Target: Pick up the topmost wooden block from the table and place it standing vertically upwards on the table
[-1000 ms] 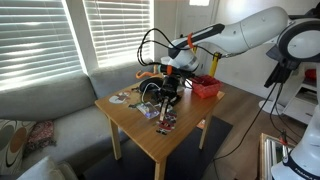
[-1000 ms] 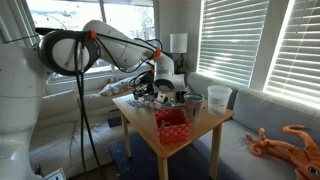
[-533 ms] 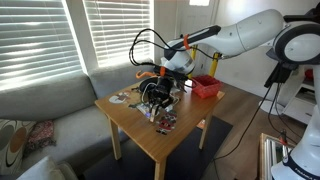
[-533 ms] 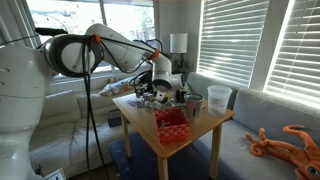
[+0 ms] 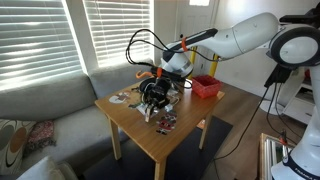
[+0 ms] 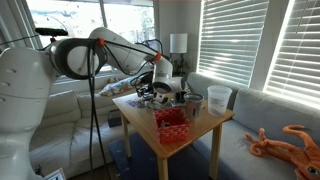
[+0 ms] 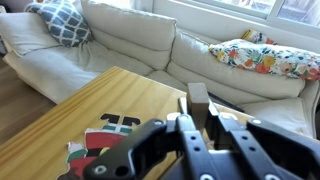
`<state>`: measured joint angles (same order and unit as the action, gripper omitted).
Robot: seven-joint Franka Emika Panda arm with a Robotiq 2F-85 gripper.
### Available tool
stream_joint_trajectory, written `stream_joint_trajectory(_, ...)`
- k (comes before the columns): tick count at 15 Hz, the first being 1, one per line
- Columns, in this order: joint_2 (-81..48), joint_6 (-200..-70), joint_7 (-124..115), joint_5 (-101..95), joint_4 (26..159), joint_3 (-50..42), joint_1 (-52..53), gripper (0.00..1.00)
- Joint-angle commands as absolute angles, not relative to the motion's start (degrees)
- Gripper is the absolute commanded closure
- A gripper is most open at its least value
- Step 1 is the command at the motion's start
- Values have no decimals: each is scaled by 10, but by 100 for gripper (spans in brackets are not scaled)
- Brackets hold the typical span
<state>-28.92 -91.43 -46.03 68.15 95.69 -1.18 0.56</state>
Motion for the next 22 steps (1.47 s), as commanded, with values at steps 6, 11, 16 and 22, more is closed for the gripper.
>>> stream_joint_trajectory(6, -309, -915, -514, 687, 939, -9, 11, 96)
stream_joint_trajectory(11, -309, -913, -525, 683, 937, -9, 13, 57)
stream_joint_trajectory(16, -306, -912, -527, 682, 937, -9, 12, 23)
stream_joint_trajectory(22, -271, -914, -531, 647, 943, -13, 23, 0)
